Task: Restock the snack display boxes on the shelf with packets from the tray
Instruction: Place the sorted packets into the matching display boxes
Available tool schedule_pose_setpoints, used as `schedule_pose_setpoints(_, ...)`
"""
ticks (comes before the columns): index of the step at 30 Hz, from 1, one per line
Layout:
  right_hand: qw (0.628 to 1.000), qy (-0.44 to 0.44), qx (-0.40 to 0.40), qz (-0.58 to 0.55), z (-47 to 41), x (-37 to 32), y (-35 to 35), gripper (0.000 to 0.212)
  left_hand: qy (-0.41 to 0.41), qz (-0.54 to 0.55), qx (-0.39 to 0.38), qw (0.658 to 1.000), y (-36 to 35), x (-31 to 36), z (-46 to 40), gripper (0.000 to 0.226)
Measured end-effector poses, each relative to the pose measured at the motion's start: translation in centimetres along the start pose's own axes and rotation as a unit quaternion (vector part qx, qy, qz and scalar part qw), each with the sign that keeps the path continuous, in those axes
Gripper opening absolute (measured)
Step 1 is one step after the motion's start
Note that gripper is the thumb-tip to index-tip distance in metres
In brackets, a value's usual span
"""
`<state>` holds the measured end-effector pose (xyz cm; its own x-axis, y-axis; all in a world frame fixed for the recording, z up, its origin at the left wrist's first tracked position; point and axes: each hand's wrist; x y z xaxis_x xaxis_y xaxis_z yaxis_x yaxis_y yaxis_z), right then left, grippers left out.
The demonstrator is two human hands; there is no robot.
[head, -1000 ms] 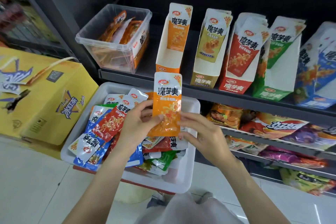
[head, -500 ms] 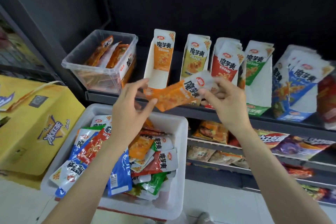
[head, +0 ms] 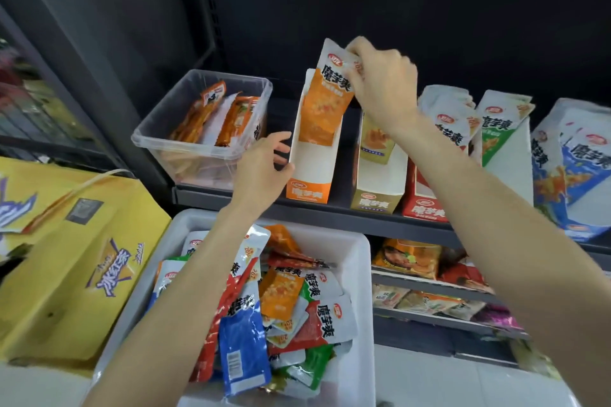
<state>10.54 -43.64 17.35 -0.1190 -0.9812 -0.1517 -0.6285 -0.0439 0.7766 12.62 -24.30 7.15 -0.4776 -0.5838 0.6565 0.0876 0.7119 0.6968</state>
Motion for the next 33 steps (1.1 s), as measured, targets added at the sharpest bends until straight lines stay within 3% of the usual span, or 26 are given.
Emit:
schedule_pose_setpoints(8,0.987,-0.065,-0.132,-0.062,-1.8,0.5,-4.7,0.022,-0.024,0.004,-0.005,1.000,-0.1,-0.3,0.1,0.048)
schedule_pose_setpoints(11,0.991,-0.057,-0.115,-0.043,-2.0,0.6,-5.8,0.026,-0.026,0.003,-0.006,1.000,-0.1,-0.4,-0.1,0.047)
schedule_pose_setpoints(16,0.999,-0.019,0.006,-0.034,0.2,0.7,-4.7,0.030,-0.029,0.007,0.020,0.999,-0.2,-0.3,0.2,0.043)
schedule_pose_setpoints(18,0.997,-0.001,0.036,-0.075,2.7,-0.1,-3.4,0.024,-0.040,0.011,0.068,0.997,-0.1,-0.1,1.0,0.037)
schedule_pose_setpoints(23,0.972,0.008,0.003,-0.236,11.3,-2.3,-0.3,0.019,-0.094,0.087,0.165,0.978,0.6,0.8,5.2,0.022)
schedule_pose_setpoints(27,0.955,-0.022,-0.102,-0.276,17.9,-3.5,0.3,0.016,-0.096,0.085,0.093,0.987,0.7,0.5,9.7,0.024)
schedule_pose_setpoints(30,0.938,-0.015,-0.274,-0.211,21.5,-3.6,-1.1,0.022,-0.042,-0.021,-0.021,0.999,0.4,-1.5,12.7,0.029)
schedule_pose_setpoints(33,0.903,0.020,-0.394,-0.171,23.9,-4.0,-2.8,0.040,-0.032,-0.135,-0.129,0.982,-0.2,-3.4,15.5,0.042)
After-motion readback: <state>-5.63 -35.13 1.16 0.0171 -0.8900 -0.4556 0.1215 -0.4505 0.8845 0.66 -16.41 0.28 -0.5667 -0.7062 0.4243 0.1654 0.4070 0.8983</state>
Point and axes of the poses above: each hand's wrist, its own z-axis away from the middle knuckle, its own y-axis out of the back of the hand, x = y × z, and after that the axes turned 1 degree about x, right-handed
